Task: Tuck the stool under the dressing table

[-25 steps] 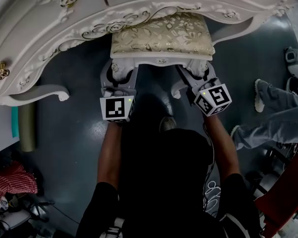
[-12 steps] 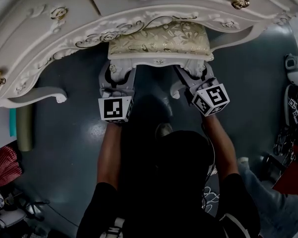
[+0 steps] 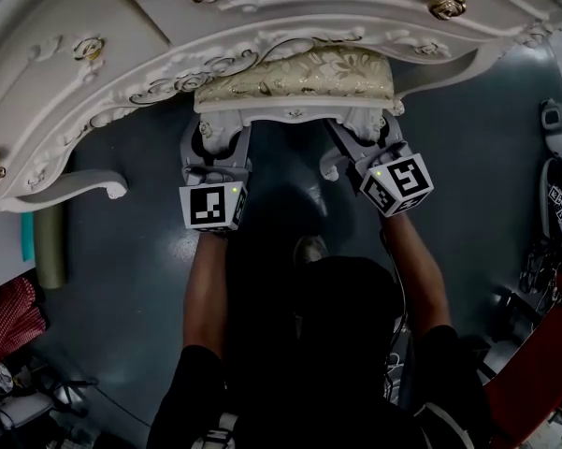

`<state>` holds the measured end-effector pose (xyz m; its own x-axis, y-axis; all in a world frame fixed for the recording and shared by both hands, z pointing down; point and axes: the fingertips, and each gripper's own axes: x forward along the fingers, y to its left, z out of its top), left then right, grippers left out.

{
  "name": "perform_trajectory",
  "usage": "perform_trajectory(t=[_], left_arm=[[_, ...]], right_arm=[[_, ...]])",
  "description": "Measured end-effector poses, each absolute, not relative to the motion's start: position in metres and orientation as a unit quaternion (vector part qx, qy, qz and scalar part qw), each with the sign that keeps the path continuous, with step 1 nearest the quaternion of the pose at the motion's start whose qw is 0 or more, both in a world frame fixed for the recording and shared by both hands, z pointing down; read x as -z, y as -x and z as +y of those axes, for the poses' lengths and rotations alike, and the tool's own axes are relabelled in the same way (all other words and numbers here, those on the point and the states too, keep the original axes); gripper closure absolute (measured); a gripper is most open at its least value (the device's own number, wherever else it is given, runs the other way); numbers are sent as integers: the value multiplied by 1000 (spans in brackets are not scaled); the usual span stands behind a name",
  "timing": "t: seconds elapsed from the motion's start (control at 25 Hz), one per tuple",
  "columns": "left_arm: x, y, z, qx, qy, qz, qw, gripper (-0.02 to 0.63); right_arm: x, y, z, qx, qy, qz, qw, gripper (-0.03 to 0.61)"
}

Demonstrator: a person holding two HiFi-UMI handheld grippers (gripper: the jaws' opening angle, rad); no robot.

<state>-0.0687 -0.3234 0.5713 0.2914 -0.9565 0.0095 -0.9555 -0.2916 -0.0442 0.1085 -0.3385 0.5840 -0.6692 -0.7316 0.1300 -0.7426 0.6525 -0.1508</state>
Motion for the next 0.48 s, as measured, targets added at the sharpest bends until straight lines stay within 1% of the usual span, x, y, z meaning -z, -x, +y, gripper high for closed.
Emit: perform_trajectory(t=[0.48], left_arm=[[-579, 73, -340, 15, 805, 593, 15, 362]], right_arm=[[-591, -105, -354, -91, -410, -907, 28, 314]])
